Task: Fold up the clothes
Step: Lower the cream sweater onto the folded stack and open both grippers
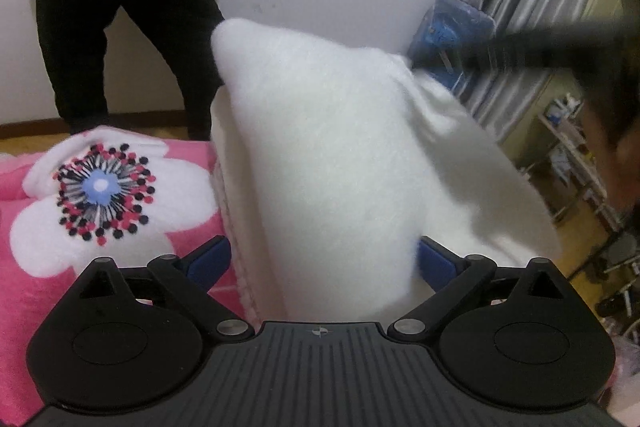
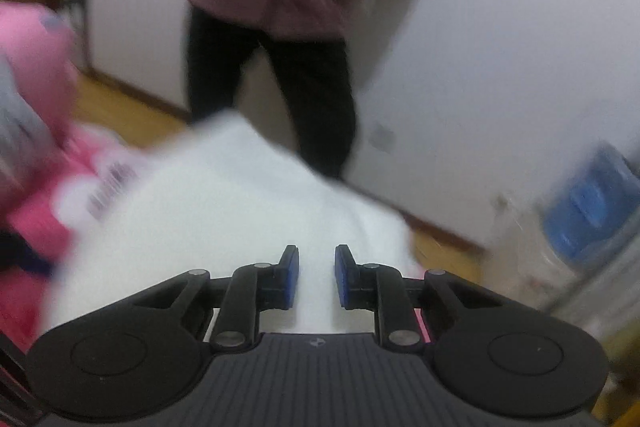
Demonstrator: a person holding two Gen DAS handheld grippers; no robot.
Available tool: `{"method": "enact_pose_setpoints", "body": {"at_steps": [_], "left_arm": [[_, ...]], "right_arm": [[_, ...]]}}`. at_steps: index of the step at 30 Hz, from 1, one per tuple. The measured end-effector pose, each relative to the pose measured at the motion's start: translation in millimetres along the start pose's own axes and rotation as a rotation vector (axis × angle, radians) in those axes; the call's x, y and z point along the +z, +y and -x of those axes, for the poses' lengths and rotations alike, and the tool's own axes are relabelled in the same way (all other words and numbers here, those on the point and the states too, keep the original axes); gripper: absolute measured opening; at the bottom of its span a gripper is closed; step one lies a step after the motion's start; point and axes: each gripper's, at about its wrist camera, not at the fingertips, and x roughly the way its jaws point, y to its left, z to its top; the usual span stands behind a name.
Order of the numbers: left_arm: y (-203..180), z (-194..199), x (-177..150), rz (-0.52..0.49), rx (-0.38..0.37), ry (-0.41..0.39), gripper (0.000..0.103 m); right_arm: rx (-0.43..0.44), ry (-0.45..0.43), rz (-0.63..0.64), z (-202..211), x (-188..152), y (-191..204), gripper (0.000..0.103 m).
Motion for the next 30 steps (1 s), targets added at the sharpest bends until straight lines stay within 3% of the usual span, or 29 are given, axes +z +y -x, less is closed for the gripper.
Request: {"method": "enact_pose_setpoints", "body": {"at_steps": [4, 9, 12, 17, 22, 25, 28, 30], "left_arm": [[3.7, -1.2, -3.8, 0.000, -0.010, -0.004, 0.100], [4.5, -1.9, -6.9, -0.008, -0.010, -0.004, 0.101], [10.0, -2.4, -6.7, 0.005, -0.020, -0.001, 0.101], [14.9, -4.7, -8.0, 0.013, -0.047, 0.015, 0.101], [20.6, -5.4, -3.6, 0.037, -0.062, 0.038, 0.101], [21.1, -1.8, -1.8, 0.044, -0.072, 0.046, 0.101], [23.1, 8.0, -1.8, 0.056, -0.086, 0.035, 0.100], [25.3, 14.0, -3.4, 0.062, -0.094, 0.023, 0.100]], "right_arm": [[0.151, -0.070, 0.037, -21.9, 48.3, 30.8, 0.021], [0.230, 0.093, 0.050, -99.9, 69.2, 54.9, 0.022], [0.133, 0.187, 0.110, -124.9, 67.7, 63.2, 0.020], [-0.012, 0.206, 0.159, -117.5, 66.4, 73.4, 0.019], [-0.099, 0.241, 0.159, -139.9, 63.5, 79.2, 0.019], [-0.098, 0.245, 0.131, -143.1, 64.8, 77.1, 0.020], [0.012, 0.147, -0.008, -106.5, 64.1, 53.2, 0.025], [0.034, 0.069, -0.137, -70.2, 56.0, 25.8, 0.036]]}}
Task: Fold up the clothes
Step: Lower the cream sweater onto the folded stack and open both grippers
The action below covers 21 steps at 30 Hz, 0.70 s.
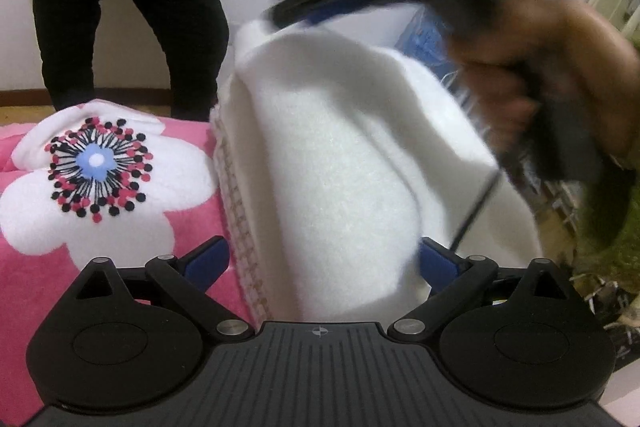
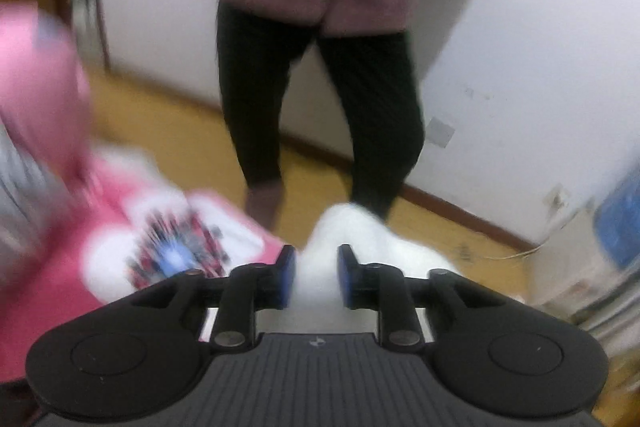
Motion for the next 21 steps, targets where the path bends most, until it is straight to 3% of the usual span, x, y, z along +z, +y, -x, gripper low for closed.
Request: {"method": "enact_pose_setpoints", "body": {"at_steps": [2, 5, 9, 15, 18, 21], "left_arm": [[0.9, 0.7, -1.0, 0.001, -0.001, 0.002, 0.100], [-0.4, -0.3, -0.5, -0.015, 0.009, 0.006, 0.100], [-4.1, -2.3, 1.1, -0.048, 0.034, 0.016, 0.100], [-19.3, -5.3, 2.7, -0.087, 0.109, 0.030, 0.100], [-28.1, -6.8, 2.6, -0.101, 0.148, 0.034, 0.100], [-39.1, -6.1, 2.1, -0.106, 0.179, 0.030, 0.100]], "right_arm": [[-0.021, -0.055, -0.129, 38.0, -18.5, -35.8, 0.036], [-0.064, -0.066, -0.270, 82.9, -60.7, -85.4, 0.036], [-0.053, -0.054, -0.341, 125.7, -117.4, -119.3, 0.037], [0.103, -0.097, -0.294, 142.3, -177.6, -114.9, 0.036], [0.031, -0.035, -0.200, 120.8, -195.8, -104.4, 0.034], [-0.058, -0.023, -0.201, 113.3, -204.5, -105.9, 0.036]]}}
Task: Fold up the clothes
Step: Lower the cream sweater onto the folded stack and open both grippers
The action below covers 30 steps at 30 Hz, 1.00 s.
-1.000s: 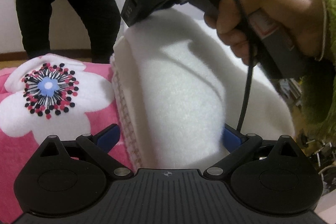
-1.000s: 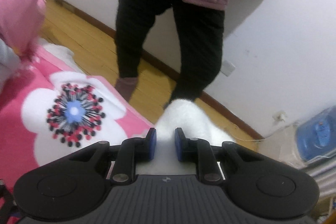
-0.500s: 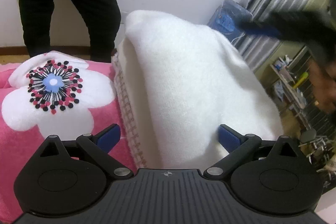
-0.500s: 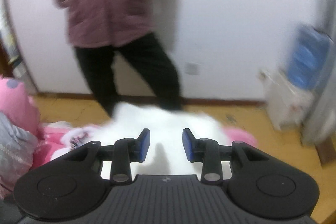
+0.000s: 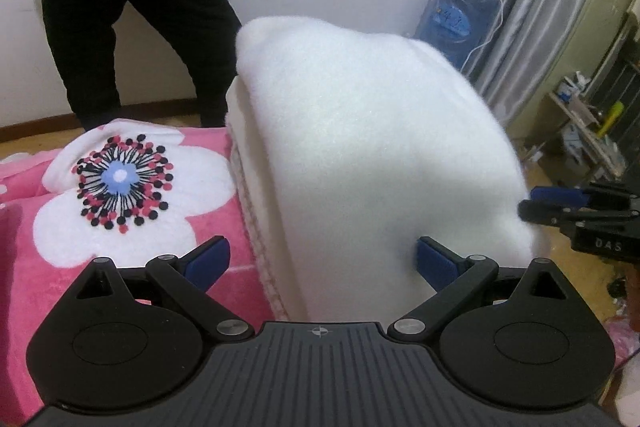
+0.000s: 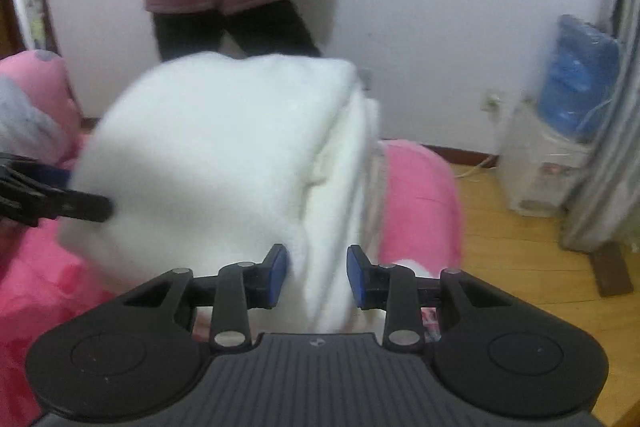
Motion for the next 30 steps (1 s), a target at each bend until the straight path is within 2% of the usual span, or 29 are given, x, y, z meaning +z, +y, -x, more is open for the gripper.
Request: {"method": "enact_pose_setpoints", "body": {"at_steps": [3, 4, 6, 9, 13, 17, 19, 21, 23, 25, 30], "left_arm": [[-10.4, 2.6, 0.8, -0.012, 0.046, 0.013, 0.099], [-13.1, 2.7, 0.9, -0.010, 0.059, 0.025, 0.099], [-18.9, 2.3, 1.6, -0.013, 0.091, 0.053, 0.099], [-29.6, 1.7, 5.8, -0.039, 0.162, 0.084, 0.100], [-39.9, -3.7, 14.0, -0.053, 0.232, 0.128, 0.100], [-47.6, -7.9, 17.7, -0.076, 0.270, 0.156, 0.100], [-48.7, -8.9, 18.3, -0.080, 0.281, 0.164, 0.101], [-48.9, -9.8, 19.2, -0.081, 0.287, 0.173, 0.101], [-49.2, -10.6, 20.2, -0.082, 0.294, 0.183, 0.101], [-50.5, -11.3, 21.3, -0.085, 0.298, 0.190, 0.101], [-52.9, -13.7, 22.1, -0.102, 0.302, 0.199, 0.102]], "right_arm": [[-0.030, -0.062, -0.034, 22.4, 1.5, 2.1, 0.036], [-0.008, -0.077, -0.058, 31.1, 1.5, 1.2, 0.036], [0.089, -0.087, -0.113, 42.2, 0.2, -4.3, 0.036], [0.133, -0.081, -0.062, 46.7, -2.7, 1.6, 0.036], [0.106, -0.067, 0.068, 29.8, -4.2, 20.6, 0.034], [0.005, 0.027, 0.170, -4.0, -1.6, 31.6, 0.026], [-0.011, 0.025, 0.165, -2.8, 5.7, 33.9, 0.021], [-0.020, -0.030, 0.181, 6.6, 15.9, 40.3, 0.019], [0.002, -0.096, 0.154, 15.6, 27.5, 42.3, 0.019], [0.029, -0.125, 0.118, 11.9, 37.4, 40.3, 0.019], [0.032, -0.091, 0.037, -31.2, 43.2, 28.8, 0.019]]}}
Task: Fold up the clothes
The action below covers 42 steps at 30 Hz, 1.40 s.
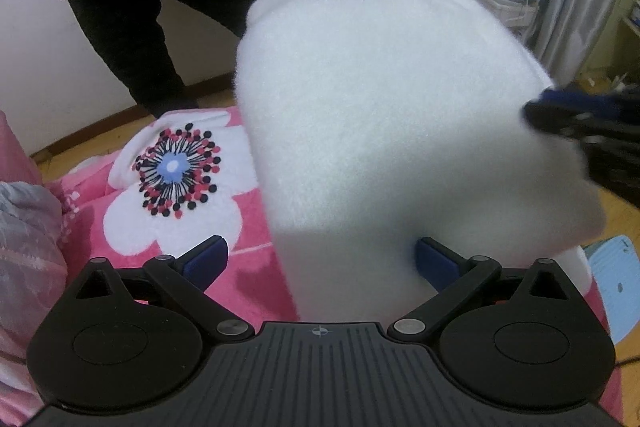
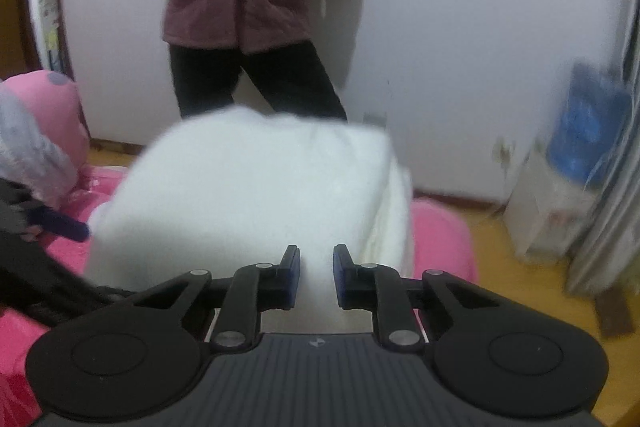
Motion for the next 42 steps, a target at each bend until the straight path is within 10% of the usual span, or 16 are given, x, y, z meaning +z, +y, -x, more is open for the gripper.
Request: {"method": "enact_pose_setpoints", "body": {"at_steps": [24, 31, 42], "left_arm": [[-5.7, 14.1, -9.1, 0.002, 0.025, -0.071, 0.102], [4.0, 58.7, -65.2, 0.122, -0.030, -0.228, 0.103], [26.3, 131.8, -178.2, 0.343, -0.054, -0.236, 0.103]], "right_arm": [[0.005, -0.001, -0.187, 11.3, -14.1, -13.0, 0.021], [-0.033, 0.058, -0.327, 79.3, -72.9, 4.0, 0.022], [-0.105, 0.205, -0.381, 166.1, -136.4, 58.8, 0.034]]}}
